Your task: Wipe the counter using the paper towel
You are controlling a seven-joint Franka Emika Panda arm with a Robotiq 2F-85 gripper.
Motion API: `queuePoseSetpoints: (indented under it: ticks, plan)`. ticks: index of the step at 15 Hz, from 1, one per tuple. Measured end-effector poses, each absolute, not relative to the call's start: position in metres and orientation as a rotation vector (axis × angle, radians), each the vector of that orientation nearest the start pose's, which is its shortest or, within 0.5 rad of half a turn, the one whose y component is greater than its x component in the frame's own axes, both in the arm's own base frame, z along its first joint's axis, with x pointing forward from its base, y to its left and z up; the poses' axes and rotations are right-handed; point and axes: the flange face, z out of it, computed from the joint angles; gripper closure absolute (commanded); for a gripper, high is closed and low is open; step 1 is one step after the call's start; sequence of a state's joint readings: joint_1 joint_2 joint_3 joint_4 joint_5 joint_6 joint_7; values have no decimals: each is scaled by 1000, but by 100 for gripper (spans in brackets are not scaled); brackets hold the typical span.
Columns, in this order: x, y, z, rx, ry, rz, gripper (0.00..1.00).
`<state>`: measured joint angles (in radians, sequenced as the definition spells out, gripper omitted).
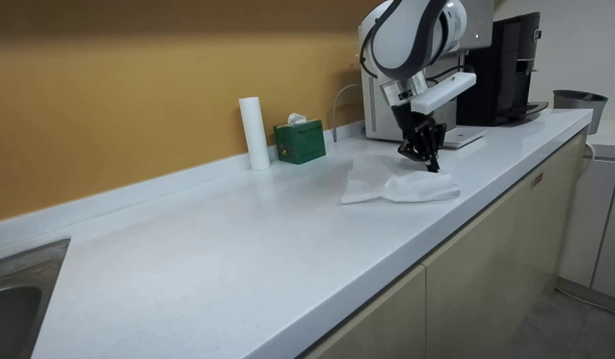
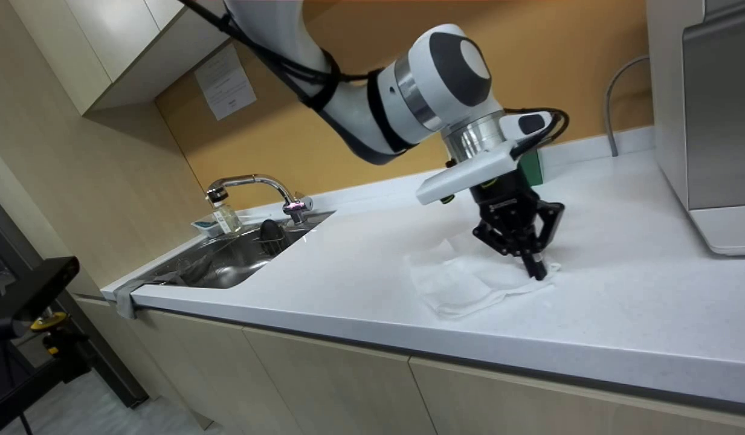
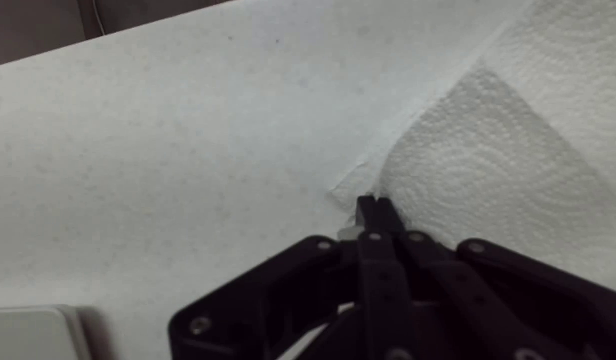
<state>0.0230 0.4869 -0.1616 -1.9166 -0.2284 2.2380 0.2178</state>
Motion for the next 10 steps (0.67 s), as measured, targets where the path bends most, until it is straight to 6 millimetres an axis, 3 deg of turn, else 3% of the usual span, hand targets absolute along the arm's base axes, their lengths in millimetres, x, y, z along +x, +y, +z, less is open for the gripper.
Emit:
queuePoseSetpoints:
  ticks: [2,4,5,7,10]
  plan:
    - [606,-115,231,-3363,454,180,100]
    - [607,-126,231,-3354,543,130,100]
    - [608,-126,231,-3350,566,118,74]
    - [609,-120,231,-3339,591,119,68]
    - [612,-107,242,-3331,587,111,46]
